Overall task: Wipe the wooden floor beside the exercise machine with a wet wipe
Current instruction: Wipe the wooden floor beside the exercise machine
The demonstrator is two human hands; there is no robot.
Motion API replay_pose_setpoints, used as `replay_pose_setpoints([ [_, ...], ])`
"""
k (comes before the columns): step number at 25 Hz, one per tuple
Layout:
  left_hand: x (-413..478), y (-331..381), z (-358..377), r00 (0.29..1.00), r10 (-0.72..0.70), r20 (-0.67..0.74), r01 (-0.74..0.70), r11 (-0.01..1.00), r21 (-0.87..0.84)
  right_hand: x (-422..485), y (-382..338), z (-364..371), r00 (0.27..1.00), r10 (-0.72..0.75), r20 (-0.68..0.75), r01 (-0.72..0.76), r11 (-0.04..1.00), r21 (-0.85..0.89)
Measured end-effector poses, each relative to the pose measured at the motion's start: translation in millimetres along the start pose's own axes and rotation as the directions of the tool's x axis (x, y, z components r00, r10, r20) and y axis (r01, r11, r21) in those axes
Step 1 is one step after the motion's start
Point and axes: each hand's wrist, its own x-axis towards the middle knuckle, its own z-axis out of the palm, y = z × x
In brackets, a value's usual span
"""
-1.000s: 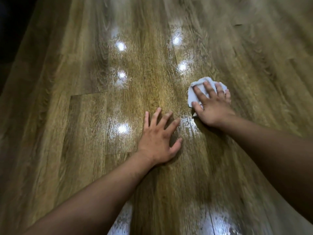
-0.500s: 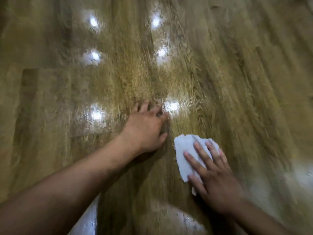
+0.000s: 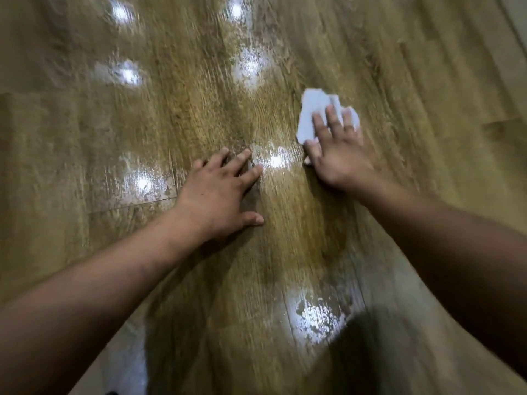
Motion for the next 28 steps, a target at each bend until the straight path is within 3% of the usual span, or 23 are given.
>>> replay_pose_setpoints([
  [4, -3, -2, 9, 1.0, -0.014, -0.02, 0.013, 0.999, -0.037, -211, -28, 60, 0.984, -0.132, -0.116, 0.139, 0.989, 0.052],
  [6, -3, -2, 9, 1.0, -0.007, -0.023, 0.006, 0.999, -0.045, -252, -26, 68, 0.978, -0.208, -0.016, 0.208, 0.976, 0.067],
  [8, -6, -3, 10, 1.0, 0.008, -0.018, -0.009, 0.998, -0.059, -209, -8, 56, 0.971, -0.238, 0.01, 0.238, 0.971, 0.014],
  [12, -40, 6, 17, 0.995, 0.038, -0.094, -0.05, 0.99, -0.13, -49, 23, 16, 0.994, -0.018, -0.112, 0.015, 1.0, -0.024],
  [15, -63, 29, 27, 0.992, 0.108, -0.066, -0.113, 0.99, -0.082, -54, 14, 19, 0.988, 0.047, -0.148, -0.048, 0.999, -0.009],
  [17, -62, 39, 33, 0.976, 0.183, -0.119, -0.189, 0.981, -0.042, -139, 0, 47, 0.976, -0.095, -0.195, 0.092, 0.995, -0.022],
  [20, -45, 51, 40, 0.93, 0.301, -0.21, -0.316, 0.948, -0.043, -248, 25, 75, 0.868, -0.495, -0.041, 0.491, 0.867, -0.083],
  [21, -39, 57, 41, 0.914, 0.345, -0.211, -0.361, 0.931, -0.043, -244, 56, 71, 0.855, -0.517, -0.045, 0.51, 0.853, -0.114],
  [22, -34, 65, 42, 0.897, 0.392, -0.206, -0.407, 0.913, -0.032, -228, 90, 65, 0.913, -0.398, -0.087, 0.388, 0.914, -0.117],
  [23, -28, 72, 41, 0.879, 0.433, -0.201, -0.446, 0.895, -0.021, -210, 117, 58, 0.979, -0.159, -0.132, 0.151, 0.986, -0.066],
  [24, -24, 78, 40, 0.867, 0.454, -0.203, -0.468, 0.883, -0.024, -193, 136, 50, 0.979, 0.122, -0.162, -0.118, 0.992, 0.033],
  [25, -21, 83, 39, 0.863, 0.462, -0.204, -0.479, 0.877, -0.042, -181, 143, 47, 0.925, 0.341, -0.17, -0.322, 0.938, 0.13],
  [26, -14, 87, 37, 0.862, 0.468, -0.196, -0.487, 0.871, -0.063, -173, 137, 48, 0.863, 0.472, -0.181, -0.437, 0.877, 0.2],
  [28, 0, 94, 36, 0.859, 0.484, -0.167, -0.5, 0.863, -0.069, -181, 96, 62, 0.803, 0.55, -0.23, -0.5, 0.831, 0.243],
])
